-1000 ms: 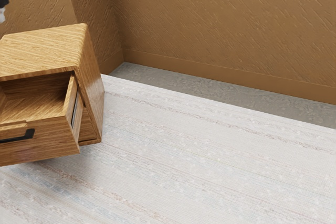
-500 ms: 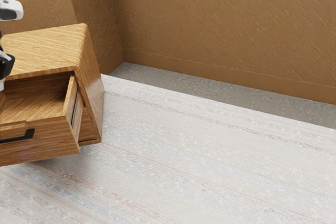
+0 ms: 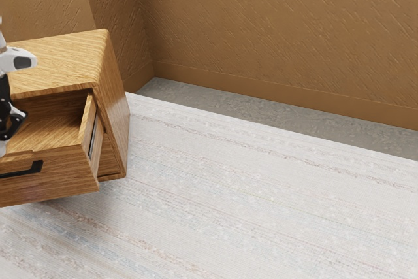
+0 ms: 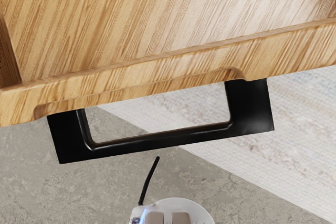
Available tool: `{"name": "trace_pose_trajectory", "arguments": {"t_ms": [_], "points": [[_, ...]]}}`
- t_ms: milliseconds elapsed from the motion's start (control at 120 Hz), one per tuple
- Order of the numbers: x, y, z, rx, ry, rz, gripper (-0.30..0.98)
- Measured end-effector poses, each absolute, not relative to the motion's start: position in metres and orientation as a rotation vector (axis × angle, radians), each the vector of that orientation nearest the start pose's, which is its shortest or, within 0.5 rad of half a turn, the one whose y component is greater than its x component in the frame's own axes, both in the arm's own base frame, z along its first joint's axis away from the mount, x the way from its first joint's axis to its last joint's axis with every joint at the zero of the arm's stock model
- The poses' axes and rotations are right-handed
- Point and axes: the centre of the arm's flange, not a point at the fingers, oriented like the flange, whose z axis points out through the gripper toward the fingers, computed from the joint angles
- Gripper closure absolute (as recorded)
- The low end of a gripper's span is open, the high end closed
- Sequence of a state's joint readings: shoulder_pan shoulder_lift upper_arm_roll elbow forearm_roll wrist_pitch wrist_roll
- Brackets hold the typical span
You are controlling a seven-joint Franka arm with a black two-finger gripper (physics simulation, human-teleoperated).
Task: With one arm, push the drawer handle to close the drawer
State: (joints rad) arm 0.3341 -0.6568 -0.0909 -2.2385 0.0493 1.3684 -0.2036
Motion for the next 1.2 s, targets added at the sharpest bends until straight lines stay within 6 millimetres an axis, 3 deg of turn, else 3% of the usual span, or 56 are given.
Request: {"name": "trace_pose_trajectory", "arguments": {"t_ms": [250,692,1200], "points": [[0.307,0.078,0.553,-2.867,-0.931,0.403,0.78],[0.303,0.078,0.527,-2.772,-1.153,0.456,0.79],[0.317,0.086,0.522,-2.723,-1.297,0.323,0.79]]}}
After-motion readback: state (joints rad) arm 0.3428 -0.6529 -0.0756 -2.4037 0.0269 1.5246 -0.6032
